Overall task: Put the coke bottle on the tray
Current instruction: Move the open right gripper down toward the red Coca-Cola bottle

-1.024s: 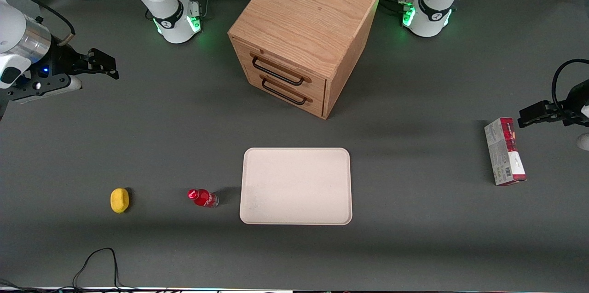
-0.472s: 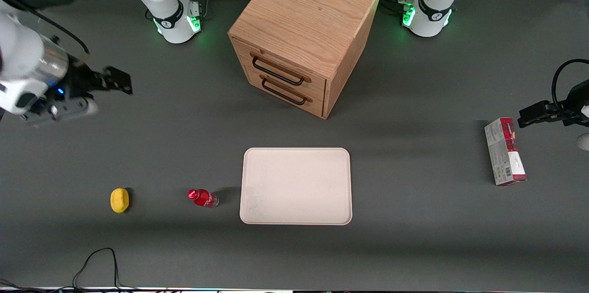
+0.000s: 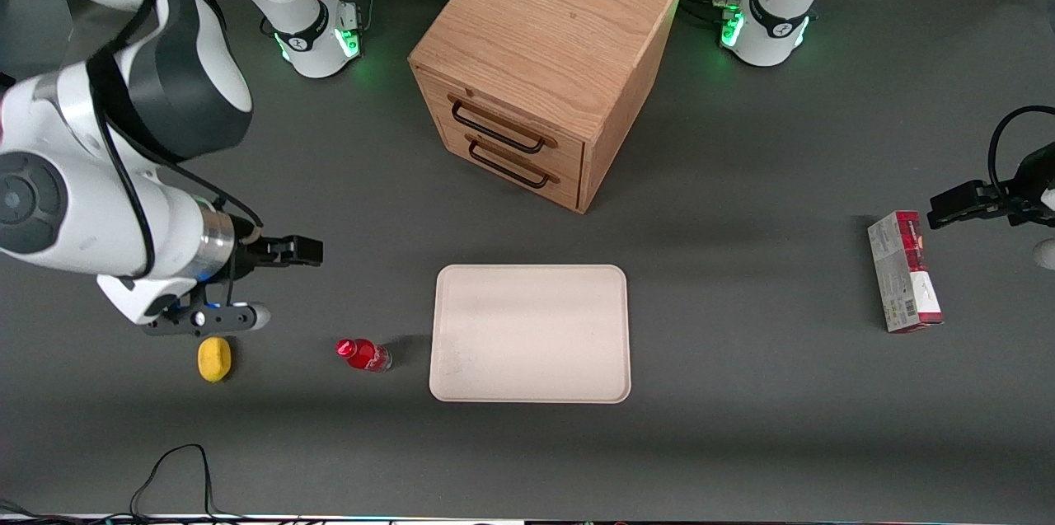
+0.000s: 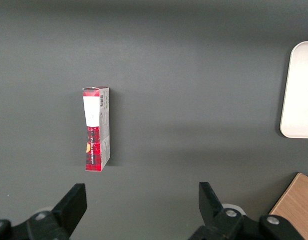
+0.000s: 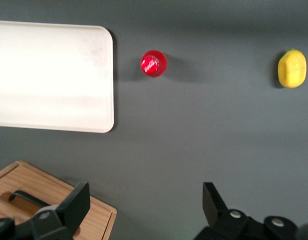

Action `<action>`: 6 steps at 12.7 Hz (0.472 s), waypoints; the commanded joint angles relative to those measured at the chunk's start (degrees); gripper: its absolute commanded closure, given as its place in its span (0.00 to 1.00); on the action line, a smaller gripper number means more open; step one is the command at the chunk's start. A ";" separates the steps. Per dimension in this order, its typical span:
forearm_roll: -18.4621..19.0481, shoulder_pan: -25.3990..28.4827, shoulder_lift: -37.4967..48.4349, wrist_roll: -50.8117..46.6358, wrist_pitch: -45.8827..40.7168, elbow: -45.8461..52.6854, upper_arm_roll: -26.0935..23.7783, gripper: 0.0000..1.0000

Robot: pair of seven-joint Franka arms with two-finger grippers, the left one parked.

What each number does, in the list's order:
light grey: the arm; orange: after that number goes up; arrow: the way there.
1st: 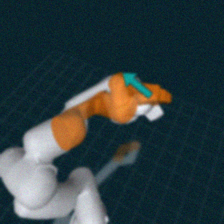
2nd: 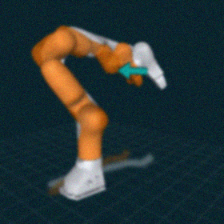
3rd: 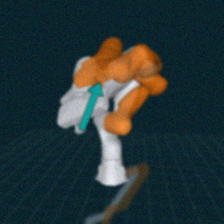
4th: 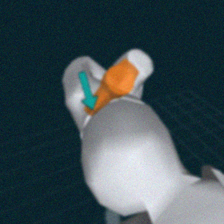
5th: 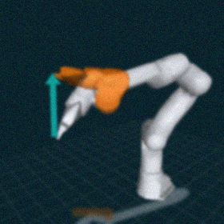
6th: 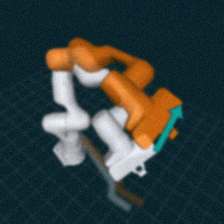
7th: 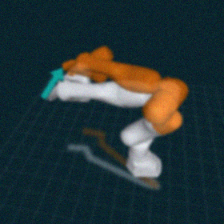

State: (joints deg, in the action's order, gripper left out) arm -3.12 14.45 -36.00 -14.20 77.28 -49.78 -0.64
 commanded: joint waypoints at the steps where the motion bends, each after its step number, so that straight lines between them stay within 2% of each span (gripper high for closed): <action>1: -0.93 -0.30 -1.70 -1.71 0.49 3.73 -0.42 0.00; 6: -0.49 0.58 -11.80 -1.71 10.58 3.82 -0.33 0.00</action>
State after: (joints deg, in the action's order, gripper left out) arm -3.12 14.77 -42.92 -14.33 84.82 -48.76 -0.76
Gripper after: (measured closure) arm 0.000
